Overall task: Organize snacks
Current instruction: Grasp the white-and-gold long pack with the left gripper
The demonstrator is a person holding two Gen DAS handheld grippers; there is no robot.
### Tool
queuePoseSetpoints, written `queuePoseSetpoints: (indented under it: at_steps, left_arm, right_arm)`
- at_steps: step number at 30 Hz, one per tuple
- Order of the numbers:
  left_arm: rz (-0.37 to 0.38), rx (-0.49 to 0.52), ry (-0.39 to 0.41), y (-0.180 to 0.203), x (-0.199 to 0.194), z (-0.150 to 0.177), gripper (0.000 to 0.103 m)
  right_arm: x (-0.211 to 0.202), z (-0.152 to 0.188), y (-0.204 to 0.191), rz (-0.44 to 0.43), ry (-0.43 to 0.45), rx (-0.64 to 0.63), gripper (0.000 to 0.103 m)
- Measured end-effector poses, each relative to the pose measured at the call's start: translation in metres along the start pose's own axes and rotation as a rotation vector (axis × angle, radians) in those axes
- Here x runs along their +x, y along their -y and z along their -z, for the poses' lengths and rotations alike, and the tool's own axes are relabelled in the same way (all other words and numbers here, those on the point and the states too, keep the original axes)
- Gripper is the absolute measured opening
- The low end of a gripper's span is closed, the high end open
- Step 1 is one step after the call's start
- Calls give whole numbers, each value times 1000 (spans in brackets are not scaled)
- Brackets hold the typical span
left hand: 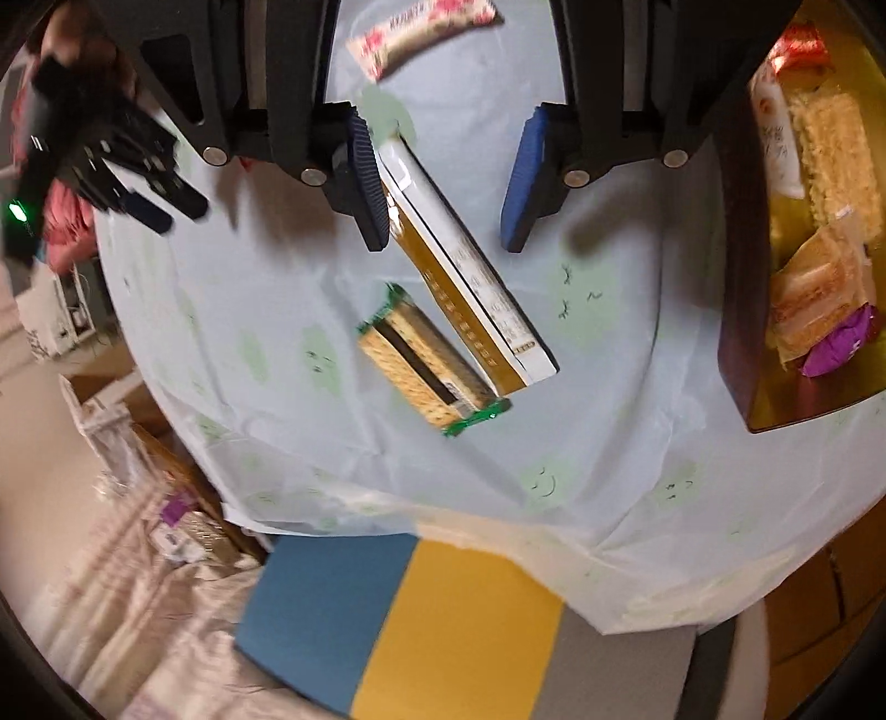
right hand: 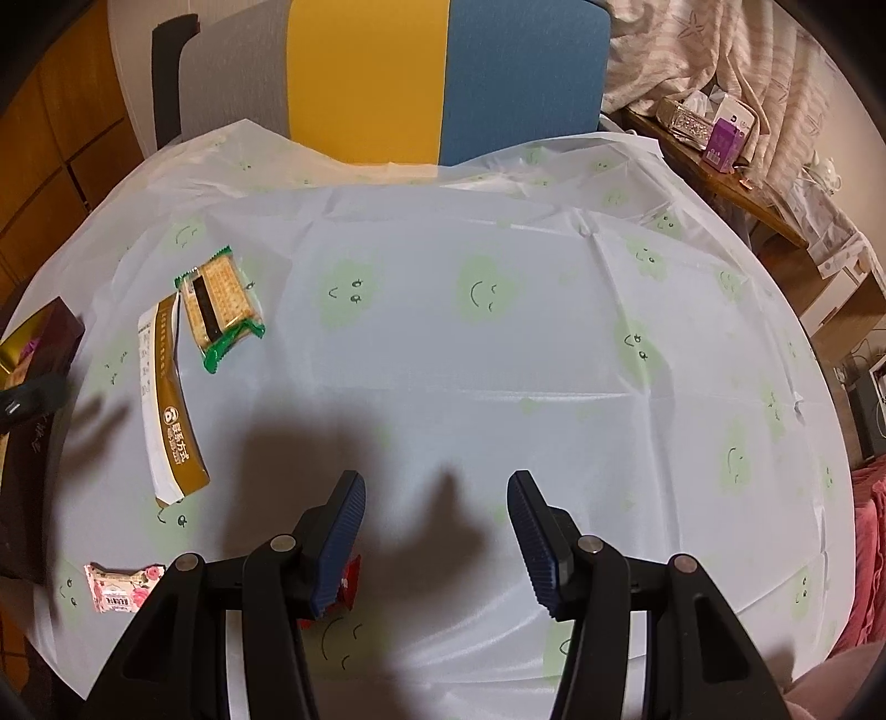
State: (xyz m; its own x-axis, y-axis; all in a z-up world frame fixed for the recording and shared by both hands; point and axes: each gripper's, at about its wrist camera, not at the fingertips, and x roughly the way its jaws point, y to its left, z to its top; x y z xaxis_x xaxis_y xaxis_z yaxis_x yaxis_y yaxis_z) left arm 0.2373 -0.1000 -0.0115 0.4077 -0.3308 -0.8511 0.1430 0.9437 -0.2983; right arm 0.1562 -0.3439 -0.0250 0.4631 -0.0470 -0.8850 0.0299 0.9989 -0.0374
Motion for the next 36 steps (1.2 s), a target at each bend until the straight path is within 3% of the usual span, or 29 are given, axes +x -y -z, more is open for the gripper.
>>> queuePoseSetpoints:
  at_steps: [12,17,19,21,26,36]
  left_arm:
    - [-181,4,-31,20,52,-9,57]
    - [-190,-29,-53,13,65,-4,60]
    - [-204,2,-31,16,66,0,60]
    - [-217,45,-4,20,66,4,44]
    - [-174,61,14,11,56,12,27]
    - [-145,126,21,-10,11,46,27]
  right_arm:
    - [-7,-3,4,-32,27,29,55]
    - [-8,-4,5,-39,27,32,55]
    - [-7,-4,5,-38,27,31,55]
    - [-7,-4,5,-36,26,33,55]
    - [-6,-4,5,-30,22,36,55]
    - [2,-3,3,4,-4,18,55]
